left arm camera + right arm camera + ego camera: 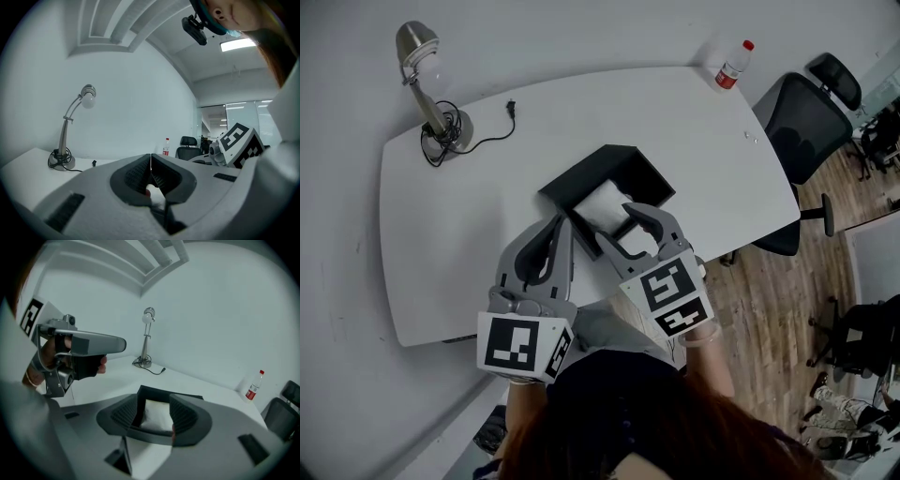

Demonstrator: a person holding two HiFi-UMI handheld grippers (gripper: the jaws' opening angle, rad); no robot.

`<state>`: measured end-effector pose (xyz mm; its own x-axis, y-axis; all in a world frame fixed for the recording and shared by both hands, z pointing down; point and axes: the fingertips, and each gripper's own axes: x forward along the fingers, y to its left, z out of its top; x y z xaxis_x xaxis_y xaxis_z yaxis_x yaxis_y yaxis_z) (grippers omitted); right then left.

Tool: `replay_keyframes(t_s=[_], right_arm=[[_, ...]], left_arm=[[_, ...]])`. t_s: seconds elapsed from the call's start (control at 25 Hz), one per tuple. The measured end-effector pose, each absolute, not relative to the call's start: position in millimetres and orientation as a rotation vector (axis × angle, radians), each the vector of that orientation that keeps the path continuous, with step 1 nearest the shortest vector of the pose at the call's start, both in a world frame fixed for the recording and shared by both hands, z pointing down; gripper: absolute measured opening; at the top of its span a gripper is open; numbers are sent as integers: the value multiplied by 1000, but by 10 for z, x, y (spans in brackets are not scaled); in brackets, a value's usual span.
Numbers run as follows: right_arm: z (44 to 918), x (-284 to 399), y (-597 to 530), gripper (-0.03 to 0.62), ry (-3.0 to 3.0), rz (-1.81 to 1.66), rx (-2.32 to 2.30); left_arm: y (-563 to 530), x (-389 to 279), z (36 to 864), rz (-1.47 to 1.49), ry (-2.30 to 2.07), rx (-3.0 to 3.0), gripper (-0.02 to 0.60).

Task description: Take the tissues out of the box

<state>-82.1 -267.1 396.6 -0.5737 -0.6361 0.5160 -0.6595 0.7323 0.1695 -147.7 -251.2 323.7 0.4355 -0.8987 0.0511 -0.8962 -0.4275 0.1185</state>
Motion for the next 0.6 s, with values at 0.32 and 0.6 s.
replay_keyframes(t_s=[0.32,0.6], right_arm=[[4269,-893,-2814,249,-2288,133,905],[4500,-942,-2894,264,-2182,171,817]], left_arm=[[-2752,-1453,3359,-23,-1544,2546,21],[-2895,-1500,3515,-12,-1517,2510,21]])
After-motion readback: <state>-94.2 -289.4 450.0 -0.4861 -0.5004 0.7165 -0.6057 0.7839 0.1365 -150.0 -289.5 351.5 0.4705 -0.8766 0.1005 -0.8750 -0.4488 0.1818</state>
